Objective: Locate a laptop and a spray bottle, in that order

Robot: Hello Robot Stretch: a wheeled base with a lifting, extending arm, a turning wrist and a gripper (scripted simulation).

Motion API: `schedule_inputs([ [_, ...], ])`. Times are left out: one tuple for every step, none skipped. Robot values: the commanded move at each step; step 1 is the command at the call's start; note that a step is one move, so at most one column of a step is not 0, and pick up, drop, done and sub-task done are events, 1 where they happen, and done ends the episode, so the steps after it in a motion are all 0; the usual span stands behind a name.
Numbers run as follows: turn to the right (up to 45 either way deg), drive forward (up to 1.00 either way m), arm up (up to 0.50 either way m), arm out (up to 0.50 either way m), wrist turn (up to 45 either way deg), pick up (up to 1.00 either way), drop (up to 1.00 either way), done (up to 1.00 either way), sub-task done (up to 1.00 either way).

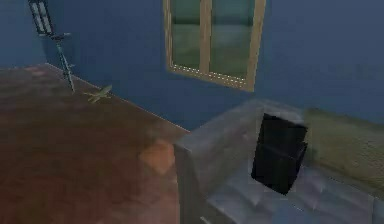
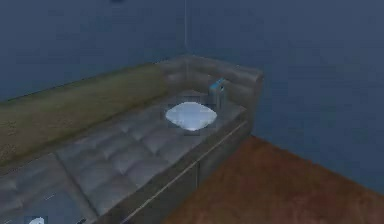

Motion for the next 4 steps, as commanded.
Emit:
schedule_inputs([
  [-39.0,0.0,0.0,0.0,0.0,0.0,0.0,0.0,0.0],
  [-3.0,0.0,0.0,0.0,0.0,0.0,0.0,0.0,0.0],
  [0.0,1.0,0.0,0.0,0.0,0.0,0.0,0.0,0.0],
  [0.0,1.0,0.0,0.0,0.0,0.0,0.0,0.0,0.0],
])
